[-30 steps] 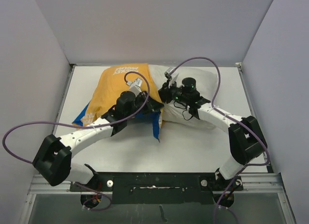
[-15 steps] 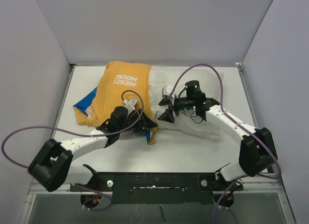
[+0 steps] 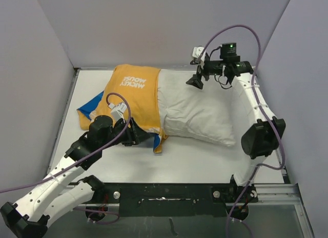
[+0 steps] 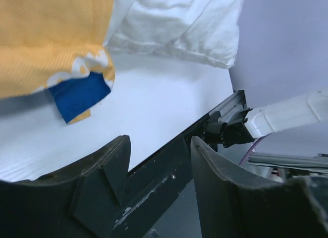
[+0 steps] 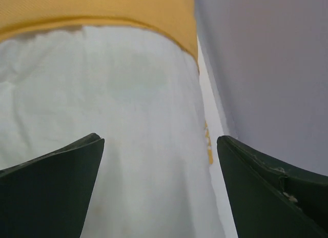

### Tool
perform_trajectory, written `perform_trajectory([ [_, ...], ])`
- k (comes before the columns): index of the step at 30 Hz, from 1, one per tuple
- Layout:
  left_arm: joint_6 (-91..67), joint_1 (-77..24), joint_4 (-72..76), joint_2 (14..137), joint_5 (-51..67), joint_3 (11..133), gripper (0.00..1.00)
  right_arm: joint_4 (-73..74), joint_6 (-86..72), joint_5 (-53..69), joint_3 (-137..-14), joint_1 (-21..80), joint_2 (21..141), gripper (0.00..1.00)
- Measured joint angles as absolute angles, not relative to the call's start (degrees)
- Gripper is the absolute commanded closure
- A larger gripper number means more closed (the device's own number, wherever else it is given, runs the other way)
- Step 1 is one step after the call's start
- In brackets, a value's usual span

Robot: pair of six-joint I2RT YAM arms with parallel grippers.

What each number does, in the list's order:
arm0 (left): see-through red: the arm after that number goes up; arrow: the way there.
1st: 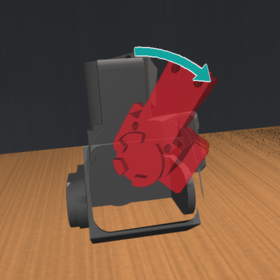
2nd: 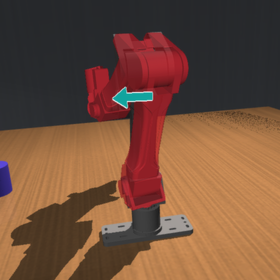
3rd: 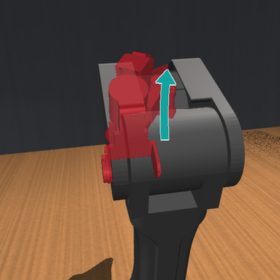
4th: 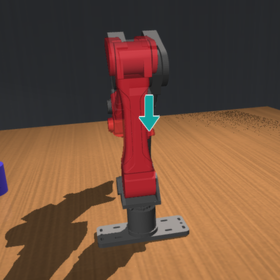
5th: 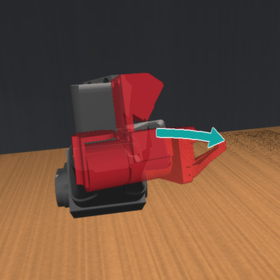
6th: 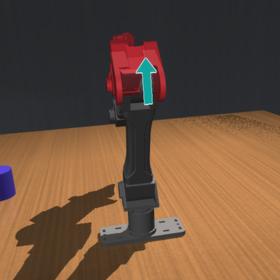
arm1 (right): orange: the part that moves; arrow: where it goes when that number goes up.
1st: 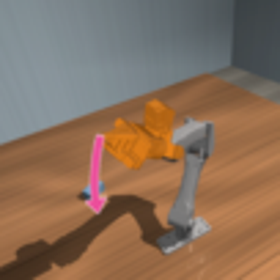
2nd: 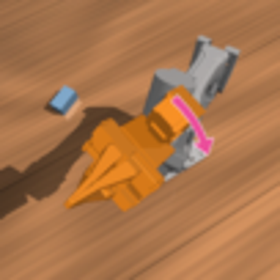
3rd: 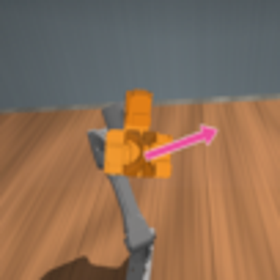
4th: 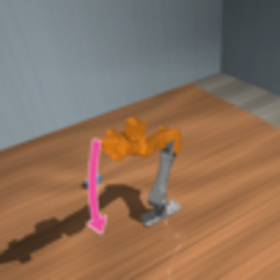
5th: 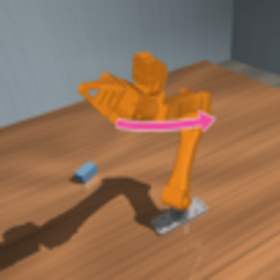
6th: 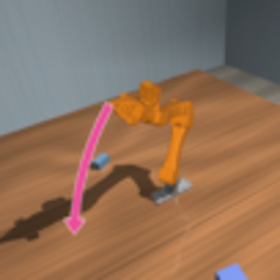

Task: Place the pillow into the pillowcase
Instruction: Stuff the pillow into the pillowcase.

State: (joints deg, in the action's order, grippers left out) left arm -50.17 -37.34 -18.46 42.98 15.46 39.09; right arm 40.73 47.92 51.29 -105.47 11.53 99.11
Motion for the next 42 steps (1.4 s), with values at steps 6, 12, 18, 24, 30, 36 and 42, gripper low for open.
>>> perform_trajectory([
  [6,-37.7,-35.4,-30.7,56.2,12.2,65.4,0.4,42.5,44.0,51.1,-107.0,11.2,114.3,0.54],
  [12,-24.1,-32.7,-34.1,79.1,5.0,93.1,0.4,33.0,39.5,52.9,-91.8,11.7,105.1,1.0],
  [18,-14.9,-32.4,-38.6,100.0,-1.5,110.9,0.47,22.5,35.2,48.1,-76.9,15.7,92.2,1.0],
  [24,-8.4,-34.1,-44.8,108.9,-7.7,115.5,0.52,13.8,32.8,43.6,-68.0,18.1,86.4,1.0],
  [30,-3.9,-36.2,-46.7,109.6,-12.7,117.5,0.76,9.5,31.0,43.1,-64.3,18.2,84.0,1.0],
  [36,-1.2,-36.2,-48.0,112.0,-14.7,120.4,0.85,7.7,30.1,43.0,-63.0,18.0,83.4,1.0],
  [42,-0.7,-36.2,-50.9,114.1,-14.1,121.9,0.57,7.0,29.4,43.0,-62.7,18.0,83.2,1.0],
])
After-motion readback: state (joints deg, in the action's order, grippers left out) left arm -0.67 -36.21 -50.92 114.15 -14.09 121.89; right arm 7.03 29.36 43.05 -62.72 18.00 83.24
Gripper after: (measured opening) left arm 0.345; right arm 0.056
